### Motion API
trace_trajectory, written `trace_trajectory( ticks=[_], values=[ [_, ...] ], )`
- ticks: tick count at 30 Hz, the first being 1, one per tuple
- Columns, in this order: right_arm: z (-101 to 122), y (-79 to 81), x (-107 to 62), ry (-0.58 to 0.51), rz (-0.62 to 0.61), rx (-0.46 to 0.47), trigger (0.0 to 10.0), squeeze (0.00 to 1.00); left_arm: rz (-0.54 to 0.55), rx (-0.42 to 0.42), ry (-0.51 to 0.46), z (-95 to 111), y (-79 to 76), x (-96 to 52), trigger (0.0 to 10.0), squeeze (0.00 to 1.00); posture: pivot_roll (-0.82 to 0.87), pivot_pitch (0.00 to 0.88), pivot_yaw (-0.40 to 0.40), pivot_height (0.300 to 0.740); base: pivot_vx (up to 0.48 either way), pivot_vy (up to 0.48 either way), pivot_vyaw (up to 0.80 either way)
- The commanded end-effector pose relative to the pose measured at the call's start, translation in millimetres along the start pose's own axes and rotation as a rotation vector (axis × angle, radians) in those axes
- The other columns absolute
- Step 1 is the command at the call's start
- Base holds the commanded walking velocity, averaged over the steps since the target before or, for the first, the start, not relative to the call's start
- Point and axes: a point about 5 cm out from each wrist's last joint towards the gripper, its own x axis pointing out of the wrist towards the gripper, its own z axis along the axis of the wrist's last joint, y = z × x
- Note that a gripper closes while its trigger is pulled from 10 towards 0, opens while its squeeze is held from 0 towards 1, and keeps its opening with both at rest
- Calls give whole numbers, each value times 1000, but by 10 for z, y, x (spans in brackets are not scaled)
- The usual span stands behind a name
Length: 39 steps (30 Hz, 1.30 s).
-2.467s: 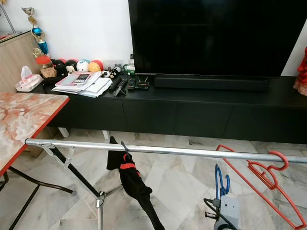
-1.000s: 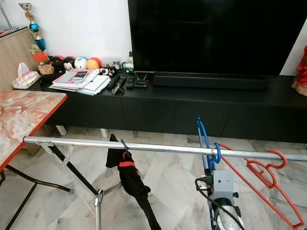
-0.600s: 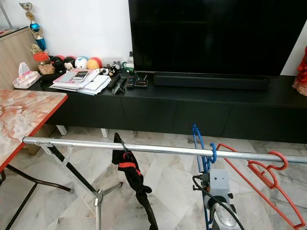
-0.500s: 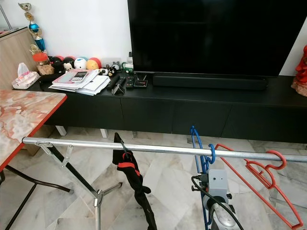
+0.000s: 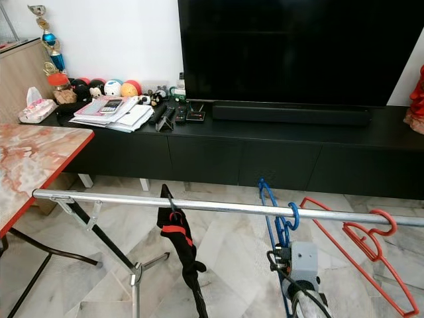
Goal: Hang hanger
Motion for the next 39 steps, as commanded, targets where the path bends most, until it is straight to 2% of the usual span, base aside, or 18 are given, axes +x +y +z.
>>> trace_trajectory(
  ticks=[1, 15, 18, 19, 20, 21, 24, 25, 28, 32, 39],
  values=[
    [76, 7, -26, -37, -1, -2, 10000, 1000, -1, 16, 24, -45, 2, -5, 10000, 0, -7, 0, 2, 740, 0, 0, 0],
    [202, 72, -272, -117, 24, 2, 10000, 1000, -8, 23, 13, -15, -45, 3, 10000, 0, -14, 0, 6, 740, 0, 0, 0],
    [243, 59, -307, -155, 22, 10, 10000, 988, 9, -29, 4, -9, -33, 3, 10000, 0, -15, 0, 8, 740, 0, 0, 0],
    [247, 54, -310, -159, 20, 8, 10000, 780, 11, -40, 4, -11, -28, 3, 10000, 0, -15, 0, 7, 740, 0, 0, 0],
    [259, 44, -316, -167, 13, 2, 10000, 780, 18, -65, 2, -12, -10, 1, 10000, 0, -15, 0, 8, 740, 0, 0, 0],
    [270, 37, -318, -171, 12, 1, 10000, 20, 23, -79, 0, -11, 8, -1, 10000, 0, -15, 0, 9, 740, 0, 0, 0],
    [289, 27, -327, -175, 11, -4, 10000, 0, 32, -107, -5, -12, 38, -4, 10000, 0, -15, 0, 9, 740, 0, 0, 0],
    [322, 8, -334, -186, 5, -6, 10000, 0, 53, -136, -5, -17, 104, -12, 10000, 0, -15, 0, 10, 740, 0, 0, 0],
    [363, -7, -335, -204, 2, -15, 10000, 0, 82, -155, 6, -40, 206, -27, 10000, 0, -14, 0, 9, 740, 0, 0, 0],
    [388, -4, -323, -215, 4, -21, 10000, 0, 90, -190, 8, -69, 229, -36, 10000, 0, -11, 0, 10, 740, 0, 0, 0],
    [426, -12, -292, -226, -11, -19, 10000, 0, 79, -198, 0, -79, 234, -41, 10000, 0, -9, 0, 8, 740, 0, 0, 0]
  ],
)
